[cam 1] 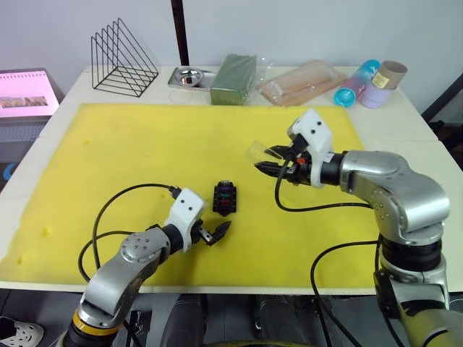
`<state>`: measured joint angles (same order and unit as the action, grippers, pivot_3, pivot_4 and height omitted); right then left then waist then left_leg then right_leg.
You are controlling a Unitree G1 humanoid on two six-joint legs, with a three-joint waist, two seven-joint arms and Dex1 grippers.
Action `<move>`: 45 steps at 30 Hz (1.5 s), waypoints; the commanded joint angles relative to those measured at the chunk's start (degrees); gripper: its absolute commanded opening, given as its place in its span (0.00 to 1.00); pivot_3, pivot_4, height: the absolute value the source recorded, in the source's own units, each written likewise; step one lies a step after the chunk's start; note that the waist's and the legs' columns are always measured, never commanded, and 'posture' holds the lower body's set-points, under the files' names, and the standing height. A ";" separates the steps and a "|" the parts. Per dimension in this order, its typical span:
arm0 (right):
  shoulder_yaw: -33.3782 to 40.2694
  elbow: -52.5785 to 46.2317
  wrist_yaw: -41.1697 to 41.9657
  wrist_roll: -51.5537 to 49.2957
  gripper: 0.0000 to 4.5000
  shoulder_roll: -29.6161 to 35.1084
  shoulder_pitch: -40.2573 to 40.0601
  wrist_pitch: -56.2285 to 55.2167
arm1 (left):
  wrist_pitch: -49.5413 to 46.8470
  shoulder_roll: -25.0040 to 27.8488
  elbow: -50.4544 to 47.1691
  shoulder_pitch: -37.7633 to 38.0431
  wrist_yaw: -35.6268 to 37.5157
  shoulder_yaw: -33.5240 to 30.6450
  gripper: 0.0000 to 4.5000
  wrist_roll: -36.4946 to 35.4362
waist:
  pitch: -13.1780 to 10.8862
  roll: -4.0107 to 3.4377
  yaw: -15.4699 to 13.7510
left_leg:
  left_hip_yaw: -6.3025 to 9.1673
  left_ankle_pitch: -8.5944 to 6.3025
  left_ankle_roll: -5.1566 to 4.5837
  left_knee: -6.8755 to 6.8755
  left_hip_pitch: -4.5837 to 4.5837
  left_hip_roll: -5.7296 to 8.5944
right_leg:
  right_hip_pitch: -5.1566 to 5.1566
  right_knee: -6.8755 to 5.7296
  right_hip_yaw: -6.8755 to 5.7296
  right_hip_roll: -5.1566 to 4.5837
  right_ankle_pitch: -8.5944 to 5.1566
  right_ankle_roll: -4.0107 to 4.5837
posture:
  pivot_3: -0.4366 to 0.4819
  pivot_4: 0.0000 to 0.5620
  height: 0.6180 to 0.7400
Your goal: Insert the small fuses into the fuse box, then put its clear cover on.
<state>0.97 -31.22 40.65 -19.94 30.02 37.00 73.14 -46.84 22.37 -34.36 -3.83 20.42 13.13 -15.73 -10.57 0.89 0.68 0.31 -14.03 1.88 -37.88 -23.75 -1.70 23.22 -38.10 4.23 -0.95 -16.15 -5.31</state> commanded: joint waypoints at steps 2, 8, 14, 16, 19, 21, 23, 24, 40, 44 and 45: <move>1.83 -4.36 -2.59 -2.78 0.40 0.54 0.53 2.29 | -0.23 -5.06 4.60 -2.29 -5.65 5.14 1.00 4.76 | 0.02 -0.02 -0.20 | 0.00 0.00 0.00 -0.01 0.00 0.09 | -0.05 0.02 0.00 -0.03 0.00 0.00 | 0.48 0.27 1.00; 2.58 -6.23 -4.99 -5.09 0.40 1.60 0.49 3.98 | -0.58 -8.76 6.79 -3.15 -7.68 7.46 1.00 7.29 | 0.02 -0.02 -0.21 | 0.01 0.00 0.00 -0.04 0.00 0.12 | -0.09 0.04 -0.02 -0.04 0.00 -0.01 | 0.48 0.27 1.00; 3.27 -7.25 -7.18 -6.63 0.40 1.92 0.50 4.77 | -1.08 -12.68 9.29 -3.79 -12.25 7.74 1.00 10.99 | 0.03 -0.01 -0.32 | 0.02 0.00 0.00 -0.05 0.00 0.15 | -0.14 0.08 -0.02 -0.06 -0.01 -0.01 | 0.48 0.27 1.00; 3.32 -7.45 -7.74 -7.25 0.40 2.03 0.43 4.94 | -1.18 -12.78 8.91 -3.56 -12.16 7.83 0.91 11.57 | 0.03 -0.01 -0.30 | 0.01 0.00 0.00 -0.06 0.00 0.15 | -0.14 0.09 -0.02 -0.06 -0.01 -0.01 | 0.48 0.27 1.00; 3.35 -7.60 -8.43 -7.92 0.40 2.27 0.10 4.91 | -1.46 -13.15 8.42 -3.12 -12.34 7.36 0.72 11.90 | 0.03 -0.01 -0.12 | 0.01 0.00 0.00 -0.06 0.01 0.14 | -0.14 0.09 -0.02 -0.05 -0.01 -0.01 | 0.48 0.27 1.00; 3.34 -7.61 -8.88 -8.39 0.40 2.46 -0.07 4.79 | -1.66 -13.30 7.98 -2.95 -12.53 6.67 0.63 12.13 | 0.03 -0.01 -0.10 | 0.01 0.00 0.00 -0.06 0.01 0.14 | -0.14 0.09 -0.02 -0.05 -0.01 -0.01 | 0.48 0.27 1.00; 3.26 -7.78 -9.21 -8.84 0.40 2.80 -0.33 4.66 | -2.09 -12.99 7.30 -3.14 -12.08 5.47 0.63 11.85 | 0.03 -0.01 -0.08 | 0.02 0.00 0.00 -0.06 0.01 0.13 | -0.13 0.09 -0.02 -0.05 -0.01 -0.01 | 0.48 0.27 1.00; 3.29 -7.99 -9.32 -9.14 0.40 3.01 -0.52 4.67 | -2.69 -12.52 7.01 -3.48 -11.16 4.78 0.63 11.20 | 0.03 -0.01 -0.06 | 0.01 0.00 0.00 -0.06 0.01 0.13 | -0.13 0.09 -0.02 -0.05 -0.01 -0.01 | 0.48 0.27 1.00; -3.49 -9.08 -2.16 -20.89 0.40 7.17 4.43 5.47 | 35.51 9.15 36.61 -24.86 48.86 7.56 0.63 1.49 | -0.01 -0.02 0.25 | -0.07 0.00 0.00 0.10 -0.32 0.06 | 0.27 0.23 -0.02 0.01 -0.12 0.19 | 0.48 0.27 1.00; -13.20 -4.99 -1.66 -18.31 0.40 9.23 9.73 5.59 | 45.45 6.55 49.37 -31.06 56.54 8.55 0.63 3.37 | -0.02 -0.02 0.30 | -0.05 0.00 -0.01 0.09 -0.47 0.03 | 0.40 0.23 -0.05 0.04 -0.11 0.18 | 0.48 0.27 1.00; -14.88 -4.60 -1.14 -18.05 0.40 9.98 10.48 5.33 | 46.79 5.83 51.49 -32.10 57.21 8.44 0.63 3.69 | -0.02 -0.02 0.13 | -0.04 0.00 -0.01 0.08 -0.53 0.03 | 0.44 0.23 -0.06 0.04 -0.11 0.17 | 0.48 0.27 1.00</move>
<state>-12.25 -35.92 38.80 -38.90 38.75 46.07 79.10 -3.43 28.68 14.62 -34.51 75.54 21.66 -12.86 -10.59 0.87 0.80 0.29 -14.02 1.87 -37.83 -24.37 -1.66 23.73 -37.89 4.16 -0.92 -16.23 -5.19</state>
